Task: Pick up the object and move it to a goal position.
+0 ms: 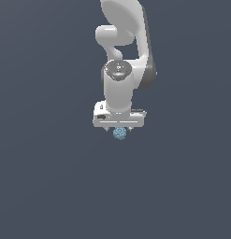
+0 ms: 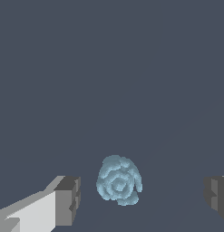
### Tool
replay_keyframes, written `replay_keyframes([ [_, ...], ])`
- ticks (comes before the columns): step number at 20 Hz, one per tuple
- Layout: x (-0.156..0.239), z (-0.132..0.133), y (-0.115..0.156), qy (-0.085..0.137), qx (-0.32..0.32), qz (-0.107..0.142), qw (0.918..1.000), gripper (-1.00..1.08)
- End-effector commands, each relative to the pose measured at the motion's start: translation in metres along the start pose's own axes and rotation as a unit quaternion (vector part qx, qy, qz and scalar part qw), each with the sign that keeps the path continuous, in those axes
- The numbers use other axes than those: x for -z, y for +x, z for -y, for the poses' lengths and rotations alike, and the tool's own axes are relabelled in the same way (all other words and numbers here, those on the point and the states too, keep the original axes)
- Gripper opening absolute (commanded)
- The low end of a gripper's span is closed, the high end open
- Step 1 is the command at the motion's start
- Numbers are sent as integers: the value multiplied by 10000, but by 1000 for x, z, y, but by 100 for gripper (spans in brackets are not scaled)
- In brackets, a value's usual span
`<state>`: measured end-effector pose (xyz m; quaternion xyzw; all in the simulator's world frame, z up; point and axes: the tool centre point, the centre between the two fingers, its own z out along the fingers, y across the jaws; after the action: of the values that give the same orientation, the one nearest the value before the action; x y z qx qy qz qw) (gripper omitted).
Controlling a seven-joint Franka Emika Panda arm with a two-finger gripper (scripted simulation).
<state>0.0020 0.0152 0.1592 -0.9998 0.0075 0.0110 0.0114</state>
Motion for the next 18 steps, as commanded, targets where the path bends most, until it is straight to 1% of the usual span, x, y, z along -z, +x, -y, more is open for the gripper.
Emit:
replay_keyframes([
  [1,0,0,0,0,0,0,10000,100],
  [4,-1,2,0,24,2,0,10000,100],
  [11,-5,15,-2,158,24,2,9999,100],
  [18,-9,14,-4,140,-60,-2,9999,100],
])
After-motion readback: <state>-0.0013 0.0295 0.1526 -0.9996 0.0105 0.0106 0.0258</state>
